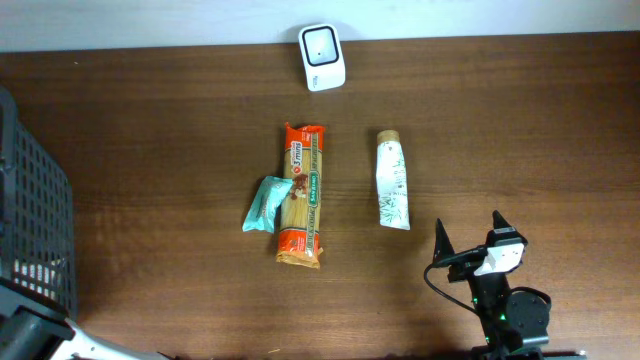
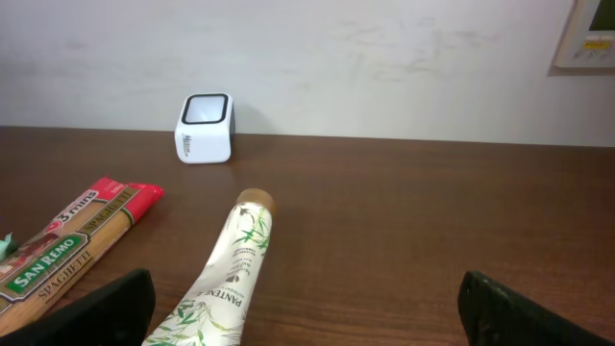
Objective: Scan the item barcode
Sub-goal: 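Reach the left gripper into the basket and grasp the Kleenex tissue pack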
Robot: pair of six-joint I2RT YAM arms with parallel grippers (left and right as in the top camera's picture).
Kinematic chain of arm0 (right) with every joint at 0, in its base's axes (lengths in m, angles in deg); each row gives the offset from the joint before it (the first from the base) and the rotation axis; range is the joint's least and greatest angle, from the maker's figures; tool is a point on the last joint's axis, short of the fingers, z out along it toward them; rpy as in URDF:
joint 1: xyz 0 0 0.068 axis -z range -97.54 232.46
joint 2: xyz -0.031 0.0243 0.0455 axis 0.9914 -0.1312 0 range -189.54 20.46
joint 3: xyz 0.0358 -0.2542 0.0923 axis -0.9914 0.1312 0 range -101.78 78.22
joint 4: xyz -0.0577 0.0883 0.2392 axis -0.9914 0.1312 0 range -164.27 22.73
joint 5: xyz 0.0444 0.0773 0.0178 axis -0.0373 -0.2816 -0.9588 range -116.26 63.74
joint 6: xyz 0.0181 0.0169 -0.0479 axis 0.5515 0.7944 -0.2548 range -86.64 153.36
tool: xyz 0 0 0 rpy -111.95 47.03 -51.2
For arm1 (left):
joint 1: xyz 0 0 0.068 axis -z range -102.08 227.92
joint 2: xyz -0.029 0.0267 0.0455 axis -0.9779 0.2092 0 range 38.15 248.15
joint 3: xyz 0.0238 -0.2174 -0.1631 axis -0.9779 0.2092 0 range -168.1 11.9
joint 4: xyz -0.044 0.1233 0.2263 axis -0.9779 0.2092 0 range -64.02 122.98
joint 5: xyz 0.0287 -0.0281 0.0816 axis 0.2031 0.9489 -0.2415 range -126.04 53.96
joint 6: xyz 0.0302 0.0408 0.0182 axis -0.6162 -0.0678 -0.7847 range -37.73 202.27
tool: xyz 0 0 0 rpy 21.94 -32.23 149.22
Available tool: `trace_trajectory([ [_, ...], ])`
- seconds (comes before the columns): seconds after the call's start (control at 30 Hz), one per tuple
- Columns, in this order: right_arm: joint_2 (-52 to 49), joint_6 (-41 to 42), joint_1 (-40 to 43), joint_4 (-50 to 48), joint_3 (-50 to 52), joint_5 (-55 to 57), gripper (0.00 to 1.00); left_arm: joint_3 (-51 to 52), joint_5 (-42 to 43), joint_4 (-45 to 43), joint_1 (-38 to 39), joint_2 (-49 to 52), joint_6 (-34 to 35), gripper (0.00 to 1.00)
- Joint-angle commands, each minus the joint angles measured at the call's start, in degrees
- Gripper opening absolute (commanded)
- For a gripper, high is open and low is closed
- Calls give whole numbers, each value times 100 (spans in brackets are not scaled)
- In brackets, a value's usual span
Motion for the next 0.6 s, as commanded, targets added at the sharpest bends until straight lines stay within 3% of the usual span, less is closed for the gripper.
trace_trajectory([
  [0.0, 33, 2, 37, 22, 31, -31, 99, -4, -81, -26, -136, 299, -68, 74],
  [0.07, 33, 2, 37, 22, 31, -31, 99, -4, -81, -26, -129, 426, -68, 59],
  [0.13, 33, 2, 37, 22, 31, -31, 99, -7, -81, -39, -129, 439, -68, 30],
  [0.23, 33, 2, 37, 22, 31, -31, 99, -15, -87, -46, -129, 435, -66, 2],
  [0.37, 33, 2, 37, 22, 31, -31, 99, -20, -83, 129, -39, 195, -63, 0],
  [0.57, 33, 2, 37, 24, 31, -31, 99, -74, -81, 17, 551, -1189, -31, 0],
])
